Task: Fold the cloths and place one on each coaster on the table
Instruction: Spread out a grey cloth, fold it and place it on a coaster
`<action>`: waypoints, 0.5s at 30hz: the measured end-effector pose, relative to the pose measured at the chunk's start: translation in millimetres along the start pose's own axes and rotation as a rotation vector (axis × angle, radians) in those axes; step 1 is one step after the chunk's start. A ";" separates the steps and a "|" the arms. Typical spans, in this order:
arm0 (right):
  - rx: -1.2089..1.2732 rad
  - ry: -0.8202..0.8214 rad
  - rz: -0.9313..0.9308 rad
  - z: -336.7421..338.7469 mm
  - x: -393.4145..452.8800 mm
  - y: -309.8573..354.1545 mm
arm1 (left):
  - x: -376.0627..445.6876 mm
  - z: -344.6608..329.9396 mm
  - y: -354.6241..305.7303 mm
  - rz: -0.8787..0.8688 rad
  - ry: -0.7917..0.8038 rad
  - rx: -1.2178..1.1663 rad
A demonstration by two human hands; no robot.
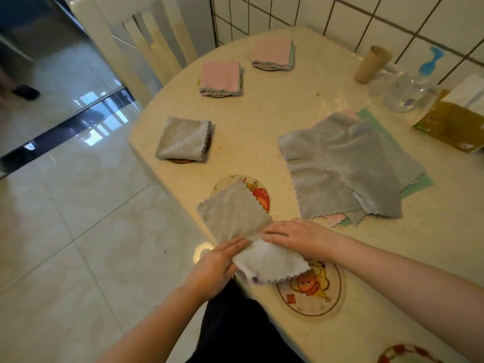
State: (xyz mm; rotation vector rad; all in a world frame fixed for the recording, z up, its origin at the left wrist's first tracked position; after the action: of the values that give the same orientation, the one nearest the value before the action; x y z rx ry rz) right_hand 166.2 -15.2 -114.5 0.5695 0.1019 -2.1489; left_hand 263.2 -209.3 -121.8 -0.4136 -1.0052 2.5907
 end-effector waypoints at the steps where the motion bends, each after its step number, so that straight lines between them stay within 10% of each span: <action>1: 0.090 -0.007 -0.022 -0.3 1.5 -3.8 | 0.7 3.0 0.3 0.043 -0.049 -0.067; 9: 0.899 -0.116 -0.429 24.0 46.4 -27.3 | 8.1 29.1 18.2 0.497 -0.584 -0.879; 15: 0.711 -0.119 -0.549 31.5 83.2 -24.6 | 11.8 22.2 35.4 0.675 -0.704 -1.045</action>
State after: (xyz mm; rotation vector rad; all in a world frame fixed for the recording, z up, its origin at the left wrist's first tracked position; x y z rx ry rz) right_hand 93.5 -71.1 -125.8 0.8838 -0.6688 -2.7430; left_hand 237.0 -242.4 -132.3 -0.0180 -2.8994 2.5112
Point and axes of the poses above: each hand's wrist, its own x-axis towards the middle knuckle, its own z-axis out of the back of the hand, y = z × x, the point moved 4 cm from there along x, towards the middle knuckle, and after that the axes turned 14 degrees about -z, right-handed, at the moved point
